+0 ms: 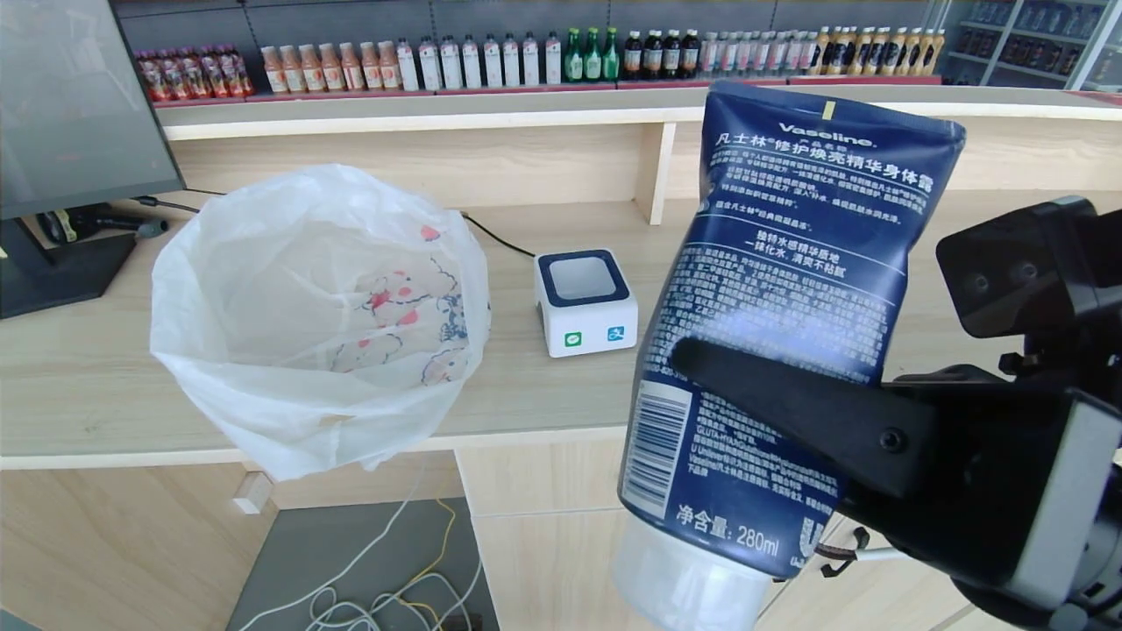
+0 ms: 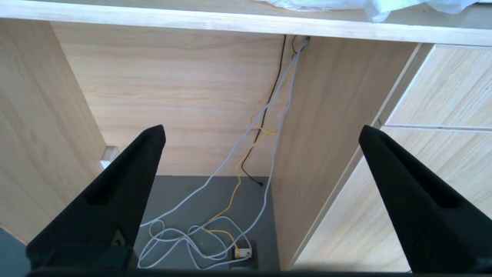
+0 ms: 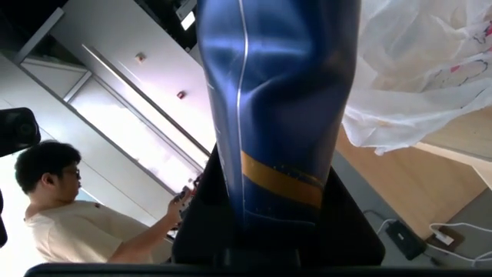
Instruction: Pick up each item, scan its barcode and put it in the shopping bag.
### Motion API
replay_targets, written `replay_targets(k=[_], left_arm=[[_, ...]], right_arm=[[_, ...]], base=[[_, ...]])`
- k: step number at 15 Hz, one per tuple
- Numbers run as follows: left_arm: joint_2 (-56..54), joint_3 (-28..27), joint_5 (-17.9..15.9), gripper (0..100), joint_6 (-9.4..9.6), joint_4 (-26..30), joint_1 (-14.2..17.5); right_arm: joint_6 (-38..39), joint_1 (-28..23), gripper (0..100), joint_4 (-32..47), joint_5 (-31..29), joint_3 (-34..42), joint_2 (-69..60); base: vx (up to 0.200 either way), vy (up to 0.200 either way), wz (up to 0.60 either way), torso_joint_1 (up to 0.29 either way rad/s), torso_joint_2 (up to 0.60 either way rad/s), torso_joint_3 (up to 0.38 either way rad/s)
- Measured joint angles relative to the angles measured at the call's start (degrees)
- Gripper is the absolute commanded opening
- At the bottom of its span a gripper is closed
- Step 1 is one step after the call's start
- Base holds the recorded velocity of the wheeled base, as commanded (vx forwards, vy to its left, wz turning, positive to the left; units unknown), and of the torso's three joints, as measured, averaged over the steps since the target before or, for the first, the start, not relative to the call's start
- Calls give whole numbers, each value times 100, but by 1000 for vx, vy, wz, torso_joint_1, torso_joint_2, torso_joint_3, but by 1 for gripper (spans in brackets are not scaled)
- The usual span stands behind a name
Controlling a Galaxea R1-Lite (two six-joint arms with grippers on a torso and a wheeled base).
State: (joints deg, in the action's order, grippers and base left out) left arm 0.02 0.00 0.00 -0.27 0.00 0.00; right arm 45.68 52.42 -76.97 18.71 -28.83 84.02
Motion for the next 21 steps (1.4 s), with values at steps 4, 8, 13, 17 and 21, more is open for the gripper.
replay_targets(k=[4,8,13,17,21], left_arm=[[0,0,0,100,0,0,0],[0,0,0,100,0,0,-2],[0,0,0,100,0,0,0],[0,0,0,100,-2,0,0],[0,0,0,100,11,0,-5]], right_arm=[[-411,4,0,-10,-9,149,10],[-1746,-129,0,-7,-249,618,24],[-3430,-837,0,0,-317,1298,-37],[-4344,-1042,0,-11,-812,1563,-338],[-4948,-1543,0,-27,-1705,1298,-561]], base=[[0,0,0,0,0,0],[0,0,0,0,0,0],[0,0,0,0,0,0],[0,0,0,0,0,0],[0,0,0,0,0,0]])
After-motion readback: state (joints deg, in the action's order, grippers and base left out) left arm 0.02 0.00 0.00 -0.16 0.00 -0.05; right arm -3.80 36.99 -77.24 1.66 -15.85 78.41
